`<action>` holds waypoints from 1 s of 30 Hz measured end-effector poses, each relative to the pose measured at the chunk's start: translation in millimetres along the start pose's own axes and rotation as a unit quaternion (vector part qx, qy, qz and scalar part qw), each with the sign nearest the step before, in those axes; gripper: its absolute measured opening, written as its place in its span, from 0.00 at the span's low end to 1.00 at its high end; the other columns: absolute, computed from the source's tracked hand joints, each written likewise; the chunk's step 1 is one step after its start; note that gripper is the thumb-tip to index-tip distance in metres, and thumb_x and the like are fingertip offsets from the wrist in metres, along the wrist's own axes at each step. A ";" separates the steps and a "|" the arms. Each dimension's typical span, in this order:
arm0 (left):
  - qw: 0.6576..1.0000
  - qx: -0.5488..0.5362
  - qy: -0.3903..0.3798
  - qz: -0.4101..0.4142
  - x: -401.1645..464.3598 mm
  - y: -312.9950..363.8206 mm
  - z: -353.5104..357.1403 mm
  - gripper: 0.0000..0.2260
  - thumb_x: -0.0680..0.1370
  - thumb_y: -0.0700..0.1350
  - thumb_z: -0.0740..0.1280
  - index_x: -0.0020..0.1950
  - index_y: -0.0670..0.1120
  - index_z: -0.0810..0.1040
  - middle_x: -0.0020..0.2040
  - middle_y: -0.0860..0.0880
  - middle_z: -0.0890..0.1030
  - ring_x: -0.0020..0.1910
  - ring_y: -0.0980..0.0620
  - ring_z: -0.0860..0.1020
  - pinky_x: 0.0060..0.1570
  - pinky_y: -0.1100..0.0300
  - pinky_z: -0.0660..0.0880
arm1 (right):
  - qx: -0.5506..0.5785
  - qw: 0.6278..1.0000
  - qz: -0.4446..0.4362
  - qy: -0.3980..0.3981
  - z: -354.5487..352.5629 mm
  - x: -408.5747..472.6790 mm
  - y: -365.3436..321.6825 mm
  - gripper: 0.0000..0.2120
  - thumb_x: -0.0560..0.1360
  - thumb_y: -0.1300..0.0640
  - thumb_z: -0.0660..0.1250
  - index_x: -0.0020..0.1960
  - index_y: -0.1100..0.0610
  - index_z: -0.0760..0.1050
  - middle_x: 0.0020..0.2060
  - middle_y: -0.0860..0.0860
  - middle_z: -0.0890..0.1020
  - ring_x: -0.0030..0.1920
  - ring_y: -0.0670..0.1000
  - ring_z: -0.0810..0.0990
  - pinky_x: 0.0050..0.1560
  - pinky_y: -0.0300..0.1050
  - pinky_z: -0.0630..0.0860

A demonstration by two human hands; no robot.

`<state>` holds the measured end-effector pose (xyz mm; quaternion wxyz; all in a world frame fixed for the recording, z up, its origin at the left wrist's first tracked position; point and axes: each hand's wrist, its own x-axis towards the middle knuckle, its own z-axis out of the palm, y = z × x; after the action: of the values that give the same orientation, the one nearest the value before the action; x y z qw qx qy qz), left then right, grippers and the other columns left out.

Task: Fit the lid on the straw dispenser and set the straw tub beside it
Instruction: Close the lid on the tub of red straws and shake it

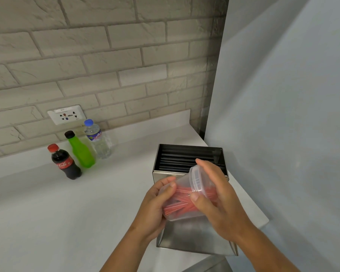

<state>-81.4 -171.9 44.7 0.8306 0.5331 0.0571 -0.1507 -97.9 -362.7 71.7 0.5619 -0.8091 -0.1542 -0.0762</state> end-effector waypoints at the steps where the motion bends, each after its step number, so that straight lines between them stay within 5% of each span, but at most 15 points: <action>1: 1.000 -0.021 0.001 -0.005 0.2 0.4 1.9 0.40 0.64 0.59 0.85 0.67 0.39 0.78 0.57 0.36 0.84 0.54 0.38 0.84 0.56 0.43 0.81 | -0.014 1.000 -0.018 0.005 -0.2 1.8 -0.5 0.31 0.76 0.41 0.68 0.77 0.39 0.65 0.72 0.38 0.70 0.74 0.50 0.71 0.68 0.58 0.76; 6: 0.998 -0.047 0.007 -0.028 -0.3 3.8 12.2 0.38 0.70 0.59 0.80 0.69 0.35 0.77 0.67 0.25 0.77 0.66 0.26 0.77 0.70 0.30 0.70 | -0.074 0.994 -0.083 -0.010 -6.5 7.2 3.9 0.33 0.74 0.44 0.69 0.77 0.44 0.66 0.75 0.47 0.69 0.77 0.53 0.68 0.72 0.60 0.72; 13: 0.995 -0.051 -0.037 -0.081 3.6 5.4 3.2 0.29 0.73 0.60 0.76 0.64 0.40 0.84 0.58 0.35 0.85 0.57 0.37 0.84 0.59 0.43 0.80 | -0.127 0.972 -0.180 -0.085 -11.3 13.8 -2.8 0.36 0.74 0.37 0.69 0.78 0.49 0.66 0.77 0.49 0.66 0.77 0.56 0.68 0.70 0.57 0.73; 18: 1.000 0.004 0.023 0.001 3.1 4.2 5.6 0.25 0.75 0.57 0.72 0.59 0.37 0.84 0.53 0.33 0.84 0.53 0.37 0.83 0.58 0.40 0.80 | -0.071 0.991 -0.111 -0.023 -3.7 8.0 -6.0 0.34 0.73 0.46 0.70 0.77 0.51 0.68 0.75 0.51 0.70 0.76 0.54 0.69 0.71 0.59 0.72; 23: 0.983 0.100 0.094 0.125 -6.6 -7.0 11.7 0.16 0.75 0.58 0.68 0.51 0.46 0.84 0.45 0.47 0.86 0.44 0.50 0.85 0.42 0.61 0.81 | 0.028 0.999 -0.001 0.024 9.8 -0.5 -9.8 0.30 0.74 0.43 0.66 0.76 0.46 0.68 0.72 0.45 0.74 0.72 0.50 0.73 0.69 0.59 0.75; 30: 0.965 0.206 0.041 0.158 -9.0 6.8 11.0 0.18 0.76 0.63 0.67 0.57 0.55 0.85 0.53 0.51 0.87 0.53 0.49 0.86 0.47 0.62 0.81 | 0.094 0.994 0.042 0.022 -3.0 2.9 -6.5 0.32 0.74 0.43 0.67 0.77 0.45 0.69 0.72 0.46 0.75 0.73 0.52 0.75 0.69 0.64 0.74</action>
<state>-88.6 -177.5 57.5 0.7131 0.7005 -0.0267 -0.0041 -97.2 -362.9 79.3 0.6412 -0.7568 -0.1145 -0.0554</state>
